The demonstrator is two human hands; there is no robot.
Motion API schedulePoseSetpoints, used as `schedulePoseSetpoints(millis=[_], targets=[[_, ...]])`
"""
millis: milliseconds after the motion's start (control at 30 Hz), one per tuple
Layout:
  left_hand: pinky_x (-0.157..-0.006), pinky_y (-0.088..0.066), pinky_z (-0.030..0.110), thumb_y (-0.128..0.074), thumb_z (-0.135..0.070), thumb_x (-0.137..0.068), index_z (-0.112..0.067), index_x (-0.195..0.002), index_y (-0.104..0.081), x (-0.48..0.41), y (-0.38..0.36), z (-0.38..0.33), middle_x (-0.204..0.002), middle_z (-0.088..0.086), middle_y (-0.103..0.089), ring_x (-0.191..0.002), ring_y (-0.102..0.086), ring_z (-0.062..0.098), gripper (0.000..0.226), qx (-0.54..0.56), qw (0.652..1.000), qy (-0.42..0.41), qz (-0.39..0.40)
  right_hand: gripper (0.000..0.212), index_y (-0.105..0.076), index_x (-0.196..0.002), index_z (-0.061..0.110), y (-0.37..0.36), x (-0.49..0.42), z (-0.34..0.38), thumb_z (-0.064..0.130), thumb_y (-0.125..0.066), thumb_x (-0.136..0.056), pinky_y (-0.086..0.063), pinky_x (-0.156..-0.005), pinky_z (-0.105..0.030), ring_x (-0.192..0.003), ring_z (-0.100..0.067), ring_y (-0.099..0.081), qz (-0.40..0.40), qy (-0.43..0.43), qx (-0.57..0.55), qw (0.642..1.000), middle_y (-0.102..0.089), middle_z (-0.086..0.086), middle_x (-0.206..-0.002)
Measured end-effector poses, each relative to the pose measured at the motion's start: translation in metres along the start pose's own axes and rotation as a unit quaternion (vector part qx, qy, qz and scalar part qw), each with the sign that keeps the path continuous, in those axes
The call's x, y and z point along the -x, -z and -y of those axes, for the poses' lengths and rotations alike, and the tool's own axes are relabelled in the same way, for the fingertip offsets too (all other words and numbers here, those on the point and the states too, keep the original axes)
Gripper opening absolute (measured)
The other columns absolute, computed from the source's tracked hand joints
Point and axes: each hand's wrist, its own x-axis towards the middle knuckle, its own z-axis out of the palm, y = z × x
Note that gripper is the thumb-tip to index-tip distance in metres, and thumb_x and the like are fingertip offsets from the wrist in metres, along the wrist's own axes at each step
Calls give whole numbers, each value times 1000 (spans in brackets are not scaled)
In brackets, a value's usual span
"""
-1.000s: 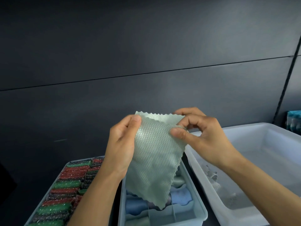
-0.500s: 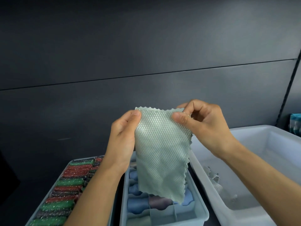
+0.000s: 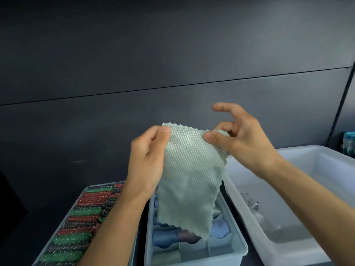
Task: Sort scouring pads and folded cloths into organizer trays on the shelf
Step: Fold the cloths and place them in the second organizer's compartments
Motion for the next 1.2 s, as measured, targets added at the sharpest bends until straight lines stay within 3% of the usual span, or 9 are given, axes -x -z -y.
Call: schedulePoseSetpoints(millis=[167, 300, 400, 567, 767, 867, 967, 1100, 1200], targets=[[-51, -33, 29, -49, -27, -101, -12, -77, -59, -1, -12, -6, -59, 4, -46, -52, -38, 14, 30, -103, 991, -85, 2, 51, -65, -109, 24, 0, -5, 19, 43, -78, -64, -48, -66, -33, -70, -19, -59, 157, -23, 78, 984, -65, -12, -82], [-53, -37, 22, -50, -29, -100, -20, -86, -64, -2, -18, -3, -64, -2, -54, -56, -46, 11, 22, -114, 986, -117, -11, 31, -62, -74, 5, -14, -8, 23, 27, -83, -71, -43, -51, -29, -55, -17, -52, 180, 17, 123, 976, -58, -7, -65], [-60, -40, 17, -58, -24, -97, -16, -90, -70, -2, -19, -4, -66, -13, -59, -61, -52, 3, 16, -80, 989, -119, -33, 30, -62, -80, -5, -19, -12, 24, 23, -73, -84, -38, -47, -27, -52, -15, -47, 182, 38, 130, 974, -53, -14, -62], [-61, -55, 23, -79, -28, -68, -21, -83, -73, 3, -3, -5, -81, -2, -75, -73, -72, 13, 18, 49, 993, 71, 75, 32, -58, -72, -4, -9, -29, 42, 22, -70, -86, -35, -44, -17, -48, -5, -43, 177, 70, 168, 967, -49, 4, -56], [-80, -60, 46, -87, -27, -70, -8, -93, -75, 27, 19, 41, -92, 13, -75, -85, -73, 28, 32, -53, 942, 237, 231, 30, -58, -67, 5, 9, -44, 51, 25, -70, -86, -36, -48, -18, -52, -7, -45, 110, 74, 206, 969, -51, 3, -59], [-78, -56, 38, -89, -30, -64, -4, -86, -75, 36, 28, 60, -90, 21, -74, -84, -71, 29, 37, -17, 948, 274, 158, 19, -67, -70, 17, 22, -46, 41, 27, -71, -86, -46, -52, -20, -57, -5, -59, 30, 38, 143, 989, -65, 8, -62], [-84, -45, 42, -89, -38, -64, -8, -91, -75, 37, 34, 69, -98, 17, -65, -87, -55, 34, 43, 114, 947, 296, 41, 13, -72, -87, 11, 31, -43, 20, 24, -71, -85, -57, -67, -36, -73, -19, -71, -21, -15, 82, 996, -75, -6, -84], [-77, -58, 33, -68, -24, -77, -10, -104, -68, 27, 37, 60, -101, 10, -76, -91, -73, 24, 30, 183, 950, 252, -30, 15, -69, -101, 6, 46, -31, -3, 7, -62, -89, -58, -63, -26, -74, -17, -71, 69, -86, -1, 994, -75, -8, -93], [-78, -60, 30, -64, -20, -79, -14, -110, -66, 20, 42, 54, -104, 7, -76, -95, -73, 18, 32, 188, 959, 212, -19, 25, -66, -110, 3, 58, -25, -13, -2, -54, -89, -58, -76, -23, -87, -18, -70, 120, -92, -55, 987, -74, -7, -101]])
